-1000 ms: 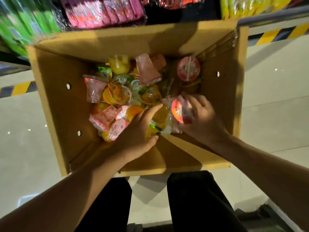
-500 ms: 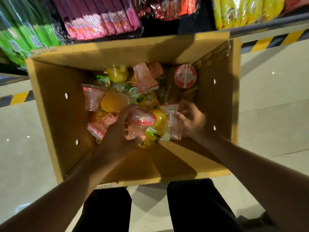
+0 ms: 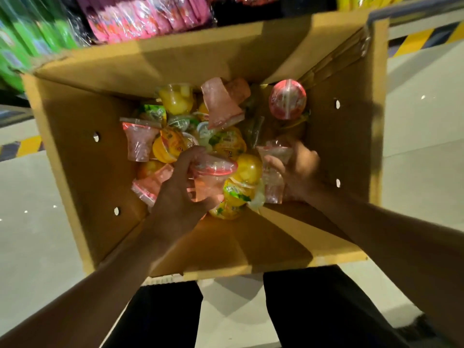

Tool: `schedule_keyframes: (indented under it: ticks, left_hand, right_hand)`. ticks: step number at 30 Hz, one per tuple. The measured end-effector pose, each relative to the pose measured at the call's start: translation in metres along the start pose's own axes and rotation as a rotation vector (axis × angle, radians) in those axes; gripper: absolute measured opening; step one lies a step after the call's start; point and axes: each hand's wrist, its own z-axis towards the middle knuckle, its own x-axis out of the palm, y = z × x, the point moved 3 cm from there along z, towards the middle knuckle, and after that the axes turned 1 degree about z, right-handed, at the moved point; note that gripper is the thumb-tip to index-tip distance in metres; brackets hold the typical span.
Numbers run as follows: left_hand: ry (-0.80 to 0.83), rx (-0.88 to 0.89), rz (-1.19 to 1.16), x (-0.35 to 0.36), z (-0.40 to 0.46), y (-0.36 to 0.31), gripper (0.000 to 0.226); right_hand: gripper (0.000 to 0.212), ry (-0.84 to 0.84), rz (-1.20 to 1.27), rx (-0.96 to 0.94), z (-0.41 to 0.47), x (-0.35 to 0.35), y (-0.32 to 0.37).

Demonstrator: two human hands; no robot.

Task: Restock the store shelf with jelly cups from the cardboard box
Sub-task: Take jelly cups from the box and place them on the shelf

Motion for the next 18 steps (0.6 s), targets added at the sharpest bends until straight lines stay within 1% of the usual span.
schedule_keyframes:
  ticks: [1, 2, 4, 6, 7, 9, 11, 13, 15, 18]
  left_hand:
    - [-0.012, -0.008, -0.004, -0.001, -0.005, -0.012, 0.090]
    - [-0.020, -0.015, -0.007, -0.001, -0.011, -0.026, 0.090]
    - [-0.023, -0.018, -0.008, -0.003, -0.025, -0.062, 0.089]
    - [-0.036, -0.027, -0.043, -0.008, -0.044, -0.109, 0.083]
    - [-0.048, -0.029, -0.064, -0.012, -0.058, -0.137, 0.079]
    - [-0.063, -0.025, -0.108, -0.020, -0.093, -0.196, 0.074]
    - [-0.076, -0.004, -0.169, -0.031, -0.131, -0.254, 0.072]
    - [-0.089, 0.045, -0.200, -0.043, -0.170, -0.316, 0.072]
    - [-0.138, 0.121, -0.158, -0.056, -0.206, -0.372, 0.072]
    - [-0.201, 0.207, -0.223, -0.072, -0.265, -0.454, 0.080]
  right_hand:
    - [0.044, -0.017, 0.094, 0.017, -0.012, -0.016, 0.014]
    - [0.044, 0.002, 0.165, 0.040, -0.027, -0.033, 0.031]
    - [0.044, 0.092, 0.235, 0.036, -0.056, -0.062, 0.068]
    - [0.038, 0.108, 0.292, 0.002, -0.084, -0.096, 0.109]
    - [0.035, 0.099, 0.371, -0.022, -0.098, -0.116, 0.131]
    - [0.035, 0.089, 0.466, -0.050, -0.131, -0.160, 0.178]
    - [0.038, 0.070, 0.472, -0.081, -0.168, -0.212, 0.226]
    - [0.044, 0.054, 0.423, -0.086, -0.205, -0.266, 0.272]
    - [0.047, 0.055, 0.416, -0.111, -0.241, -0.319, 0.318]
    - [0.059, 0.024, 0.388, -0.162, -0.294, -0.398, 0.380]
